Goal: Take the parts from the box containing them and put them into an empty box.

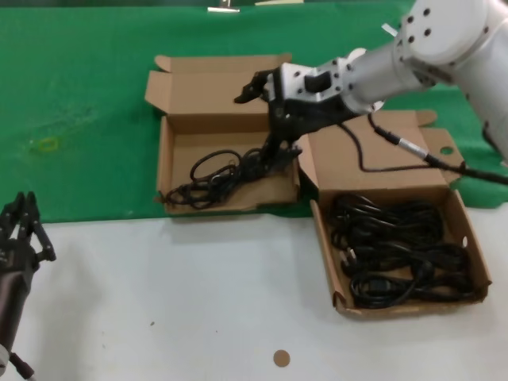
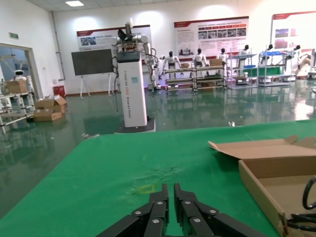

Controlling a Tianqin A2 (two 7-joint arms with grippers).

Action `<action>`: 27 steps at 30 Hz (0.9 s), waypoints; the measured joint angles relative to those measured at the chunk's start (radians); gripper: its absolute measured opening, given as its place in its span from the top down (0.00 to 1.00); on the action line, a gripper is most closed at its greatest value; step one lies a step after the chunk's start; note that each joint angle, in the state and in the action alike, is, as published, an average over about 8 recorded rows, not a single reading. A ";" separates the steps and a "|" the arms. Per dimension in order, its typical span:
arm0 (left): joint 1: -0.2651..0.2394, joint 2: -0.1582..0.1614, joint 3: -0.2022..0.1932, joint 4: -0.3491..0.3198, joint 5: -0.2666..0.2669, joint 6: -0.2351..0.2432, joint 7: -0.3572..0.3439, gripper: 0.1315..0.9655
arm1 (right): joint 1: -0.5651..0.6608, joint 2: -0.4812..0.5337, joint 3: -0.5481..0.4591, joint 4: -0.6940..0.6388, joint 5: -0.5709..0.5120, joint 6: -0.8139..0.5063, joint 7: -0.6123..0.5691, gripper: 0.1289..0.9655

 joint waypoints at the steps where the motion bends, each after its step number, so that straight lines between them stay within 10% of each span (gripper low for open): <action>1: 0.000 0.000 0.000 0.000 0.000 0.000 0.000 0.96 | -0.009 0.000 0.004 0.006 0.004 0.007 0.001 0.48; 15: 0.000 0.000 0.000 0.000 0.000 0.000 0.000 0.85 | -0.222 0.007 0.106 0.152 0.094 0.183 0.027 0.20; 27: 0.000 0.000 0.000 0.000 0.000 0.000 0.000 0.55 | -0.429 0.013 0.205 0.293 0.183 0.355 0.053 0.03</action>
